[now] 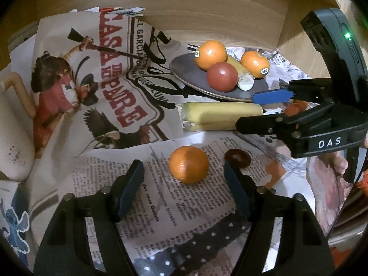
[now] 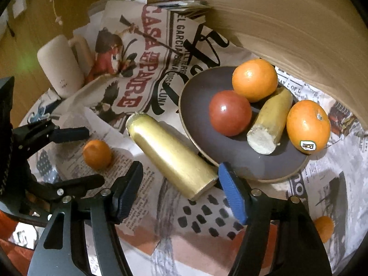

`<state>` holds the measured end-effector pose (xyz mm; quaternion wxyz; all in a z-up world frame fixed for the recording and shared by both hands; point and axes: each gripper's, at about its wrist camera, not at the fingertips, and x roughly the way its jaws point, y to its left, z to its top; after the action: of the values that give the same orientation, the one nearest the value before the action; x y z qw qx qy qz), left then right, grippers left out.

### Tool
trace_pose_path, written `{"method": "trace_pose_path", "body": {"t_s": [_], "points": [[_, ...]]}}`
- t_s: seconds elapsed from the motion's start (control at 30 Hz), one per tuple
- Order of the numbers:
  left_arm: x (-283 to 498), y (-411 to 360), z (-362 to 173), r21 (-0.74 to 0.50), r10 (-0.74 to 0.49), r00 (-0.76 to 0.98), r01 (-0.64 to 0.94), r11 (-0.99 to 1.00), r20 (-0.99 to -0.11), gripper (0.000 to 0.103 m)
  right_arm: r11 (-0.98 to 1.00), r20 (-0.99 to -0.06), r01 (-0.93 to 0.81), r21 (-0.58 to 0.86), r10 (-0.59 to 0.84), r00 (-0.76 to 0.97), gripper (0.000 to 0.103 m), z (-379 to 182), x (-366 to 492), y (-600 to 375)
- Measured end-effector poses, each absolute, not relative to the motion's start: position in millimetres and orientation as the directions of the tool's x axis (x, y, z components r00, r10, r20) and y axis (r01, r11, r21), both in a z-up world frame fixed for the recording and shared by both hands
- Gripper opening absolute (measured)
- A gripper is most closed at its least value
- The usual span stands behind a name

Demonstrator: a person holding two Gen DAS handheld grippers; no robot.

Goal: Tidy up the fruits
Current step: 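Grasp the small tangerine with the left tool while the right tool grasps the second corn cob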

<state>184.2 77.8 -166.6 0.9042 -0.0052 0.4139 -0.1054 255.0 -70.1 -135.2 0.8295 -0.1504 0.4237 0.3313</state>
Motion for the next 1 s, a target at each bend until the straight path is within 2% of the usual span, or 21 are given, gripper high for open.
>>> {"method": "trace_pose_path", "body": {"t_s": [0.1, 0.17, 0.27, 0.47, 0.53, 0.63, 0.7, 1.0], "points": [[184, 76, -168, -0.096, -0.201, 0.638, 0.195, 0.976, -0.743, 0.057, 0.732, -0.805, -0.682, 0.008, 0.409, 0.430, 0.061, -136, 253, -69], [183, 74, -169, -0.089, -0.202, 0.641, 0.206, 0.975, -0.741, 0.045, 0.728, -0.804, -0.685, -0.009, 0.402, 0.438, 0.057, -136, 252, -70], [183, 74, -170, -0.093, -0.212, 0.644, 0.214, 0.972, -0.735, 0.035, 0.722, -0.807, -0.691, -0.031, 0.390, 0.444, 0.052, -136, 253, -71], [189, 80, -168, -0.131, -0.230, 0.642, 0.199, 0.971, -0.731, 0.034, 0.697, -0.811, -0.708, -0.112, 0.348, 0.471, 0.055, -141, 248, -62], [190, 81, -165, -0.126, -0.221, 0.648, 0.191, 0.974, -0.729, 0.034, 0.701, -0.807, -0.701, -0.130, 0.336, 0.486, 0.049, -142, 247, -62], [193, 85, -160, -0.131, -0.218, 0.657, 0.179, 0.975, -0.722, 0.034, 0.705, -0.814, -0.706, -0.066, 0.371, 0.448, 0.035, -139, 248, -68], [197, 87, -156, -0.132, -0.215, 0.658, 0.175, 0.976, -0.721, 0.034, 0.691, -0.822, -0.722, 0.030, 0.428, 0.376, 0.031, -136, 247, -71], [190, 97, -146, -0.120, -0.186, 0.690, 0.143, 0.982, -0.699, 0.034, 0.682, -0.801, -0.730, 0.045, 0.461, 0.381, 0.029, -128, 247, -60]]}}
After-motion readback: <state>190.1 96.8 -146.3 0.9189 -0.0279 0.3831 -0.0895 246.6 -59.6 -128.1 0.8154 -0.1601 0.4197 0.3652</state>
